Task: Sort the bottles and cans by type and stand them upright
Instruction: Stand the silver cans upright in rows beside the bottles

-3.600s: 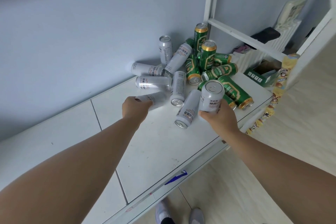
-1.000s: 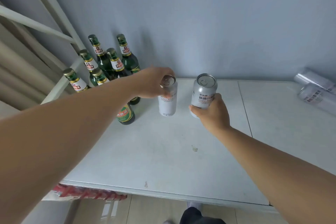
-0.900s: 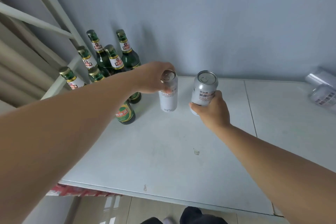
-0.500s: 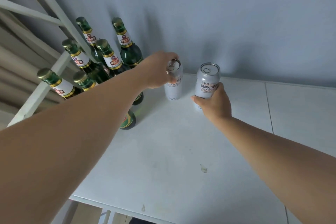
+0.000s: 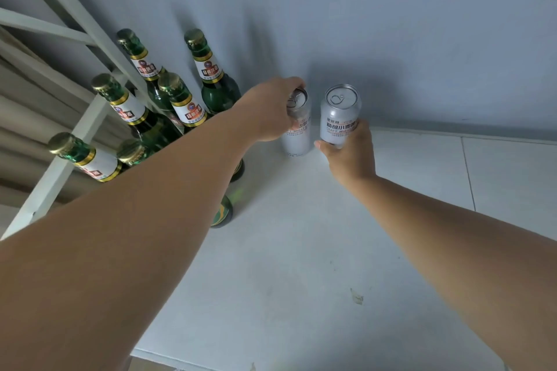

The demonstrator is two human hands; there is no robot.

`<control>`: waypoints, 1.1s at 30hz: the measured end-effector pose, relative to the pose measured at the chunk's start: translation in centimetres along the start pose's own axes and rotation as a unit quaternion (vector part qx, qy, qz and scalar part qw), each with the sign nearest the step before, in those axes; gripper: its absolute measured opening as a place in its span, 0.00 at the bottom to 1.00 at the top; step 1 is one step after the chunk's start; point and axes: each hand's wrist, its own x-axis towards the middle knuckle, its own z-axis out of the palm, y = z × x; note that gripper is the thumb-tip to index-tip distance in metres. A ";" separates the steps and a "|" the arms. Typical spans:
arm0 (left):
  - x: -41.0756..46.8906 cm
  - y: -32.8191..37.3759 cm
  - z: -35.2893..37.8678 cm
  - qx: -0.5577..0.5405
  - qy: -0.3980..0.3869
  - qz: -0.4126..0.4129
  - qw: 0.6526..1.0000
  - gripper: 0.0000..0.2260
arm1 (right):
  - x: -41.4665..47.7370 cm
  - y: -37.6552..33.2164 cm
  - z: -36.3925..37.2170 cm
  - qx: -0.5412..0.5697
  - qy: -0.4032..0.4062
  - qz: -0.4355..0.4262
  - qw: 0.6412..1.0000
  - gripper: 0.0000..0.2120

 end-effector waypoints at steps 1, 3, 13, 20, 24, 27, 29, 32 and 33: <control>0.0 -0.1 -0.1 0.007 -0.003 0.002 1.000 0.26 | 0.1 -0.1 0.2 -0.003 0.002 0.002 1.000 0.34; 0.1 -0.2 -0.3 0.015 -0.004 0.006 1.000 0.27 | 0.3 -0.4 0.5 -0.003 0.004 0.007 1.000 0.35; 0.7 -1.2 -0.1 -0.040 -0.022 0.005 0.999 0.28 | 0.1 0.1 0.8 -0.029 0.012 0.000 1.000 0.32; 0.7 -1.7 0.7 -0.064 0.003 0.010 0.998 0.28 | 0.0 0.0 1.1 -0.012 0.020 0.010 1.000 0.31; 0.9 -1.8 0.6 -0.053 0.004 0.018 0.998 0.26 | 0.0 0.0 1.0 -0.011 0.016 0.009 1.000 0.31; 0.9 -1.8 0.2 -0.041 -0.006 0.014 0.999 0.27 | 0.0 -0.1 1.0 -0.008 0.015 0.013 1.000 0.31; 0.9 -1.6 0.0 -0.034 -0.011 0.011 0.999 0.27 | 0.1 -0.2 1.0 -0.007 0.013 0.015 1.000 0.32; 0.9 -1.5 -0.1 -0.032 -0.013 0.012 0.999 0.26 | 0.1 -0.3 0.9 -0.007 0.008 0.022 1.000 0.32; 0.9 -1.5 0.0 -0.031 -0.013 0.011 0.999 0.26 | 0.1 -0.4 1.0 -0.006 0.008 0.024 1.000 0.32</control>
